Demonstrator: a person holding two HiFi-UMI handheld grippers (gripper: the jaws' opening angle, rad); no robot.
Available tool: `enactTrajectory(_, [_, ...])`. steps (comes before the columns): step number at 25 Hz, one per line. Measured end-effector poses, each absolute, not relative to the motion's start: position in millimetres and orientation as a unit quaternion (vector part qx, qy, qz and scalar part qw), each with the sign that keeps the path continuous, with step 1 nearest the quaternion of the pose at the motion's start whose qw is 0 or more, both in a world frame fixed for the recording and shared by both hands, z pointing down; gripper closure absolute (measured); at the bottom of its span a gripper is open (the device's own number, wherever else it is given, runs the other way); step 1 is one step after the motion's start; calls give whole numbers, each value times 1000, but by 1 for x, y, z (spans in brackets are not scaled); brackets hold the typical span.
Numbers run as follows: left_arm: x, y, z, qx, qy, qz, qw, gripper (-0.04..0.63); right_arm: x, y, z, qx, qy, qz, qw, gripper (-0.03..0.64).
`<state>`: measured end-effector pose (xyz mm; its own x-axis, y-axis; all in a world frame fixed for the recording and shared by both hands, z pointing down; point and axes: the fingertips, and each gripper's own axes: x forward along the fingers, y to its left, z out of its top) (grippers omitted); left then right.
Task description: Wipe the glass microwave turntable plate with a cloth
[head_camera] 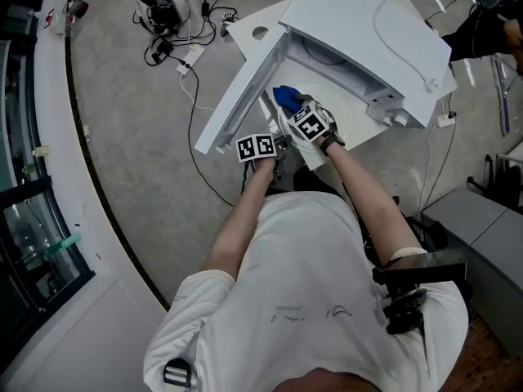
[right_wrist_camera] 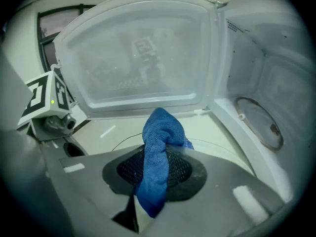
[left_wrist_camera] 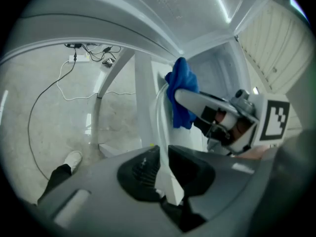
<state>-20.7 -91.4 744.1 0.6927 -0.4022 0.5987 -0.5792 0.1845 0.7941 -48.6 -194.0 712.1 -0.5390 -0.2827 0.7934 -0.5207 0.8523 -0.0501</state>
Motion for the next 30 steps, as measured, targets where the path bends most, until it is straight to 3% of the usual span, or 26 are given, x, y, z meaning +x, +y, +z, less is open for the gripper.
enactTrajectory(6, [-22,-91,743,636,-389,65,663,543,-55,-131,710,170,-881,138,419,518])
enactTrajectory(12, [-23,-90,745,637,-391,67,661,545,-17,-102,723,182,-881,224,375,523])
enactTrajectory(17, [-21,-92,744,645,-387,79,655,545,18,-62,724,165,-879,215,392,523])
enactTrajectory(30, [-12,-93,744,657,-346,96,663,546,154,-124,726,377,-801,268,381,523])
